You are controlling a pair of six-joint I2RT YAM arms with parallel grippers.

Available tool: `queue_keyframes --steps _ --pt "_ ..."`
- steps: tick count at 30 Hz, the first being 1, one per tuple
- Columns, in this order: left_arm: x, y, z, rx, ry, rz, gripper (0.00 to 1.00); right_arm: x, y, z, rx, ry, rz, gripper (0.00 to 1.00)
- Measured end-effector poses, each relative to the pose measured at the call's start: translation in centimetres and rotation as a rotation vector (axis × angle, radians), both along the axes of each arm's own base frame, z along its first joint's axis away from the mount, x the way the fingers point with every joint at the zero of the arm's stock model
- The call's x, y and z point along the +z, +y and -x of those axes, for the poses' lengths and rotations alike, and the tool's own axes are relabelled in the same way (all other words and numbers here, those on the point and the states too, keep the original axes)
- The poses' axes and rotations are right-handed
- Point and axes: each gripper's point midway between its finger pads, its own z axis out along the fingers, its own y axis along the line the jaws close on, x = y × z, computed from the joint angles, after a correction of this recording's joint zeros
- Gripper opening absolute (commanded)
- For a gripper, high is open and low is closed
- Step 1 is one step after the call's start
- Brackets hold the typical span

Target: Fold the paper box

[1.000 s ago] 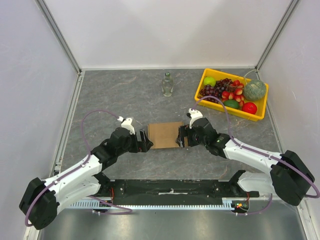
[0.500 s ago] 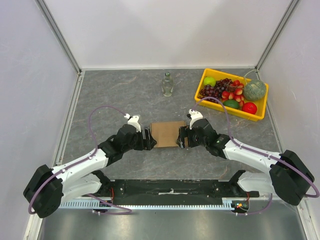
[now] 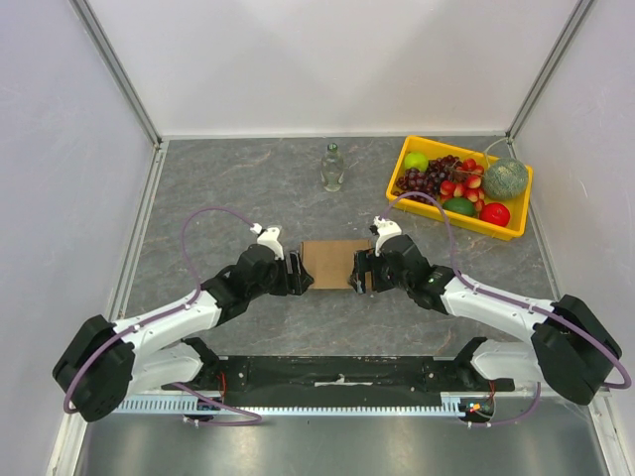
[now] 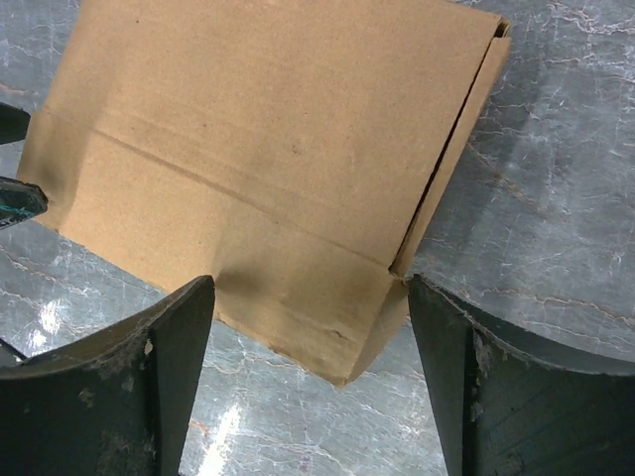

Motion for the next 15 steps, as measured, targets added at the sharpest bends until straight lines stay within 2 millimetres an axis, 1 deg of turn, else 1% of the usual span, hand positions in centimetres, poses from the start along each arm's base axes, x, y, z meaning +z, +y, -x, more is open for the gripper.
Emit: queue_keyframes --steps 3,11,15 --pt "0.0 -0.3 0.0 -0.008 -0.003 0.006 0.75 0.0 0.1 0.0 0.004 0.000 -0.006 0.85" --pt "0.5 -1.0 -0.1 -0.024 -0.024 0.027 0.66 0.3 0.4 -0.1 0.005 -0.002 -0.021 0.84" --pt "0.6 -1.2 -0.1 -0.028 -0.027 0.031 0.65 0.2 0.4 0.0 0.004 -0.001 -0.020 0.84"
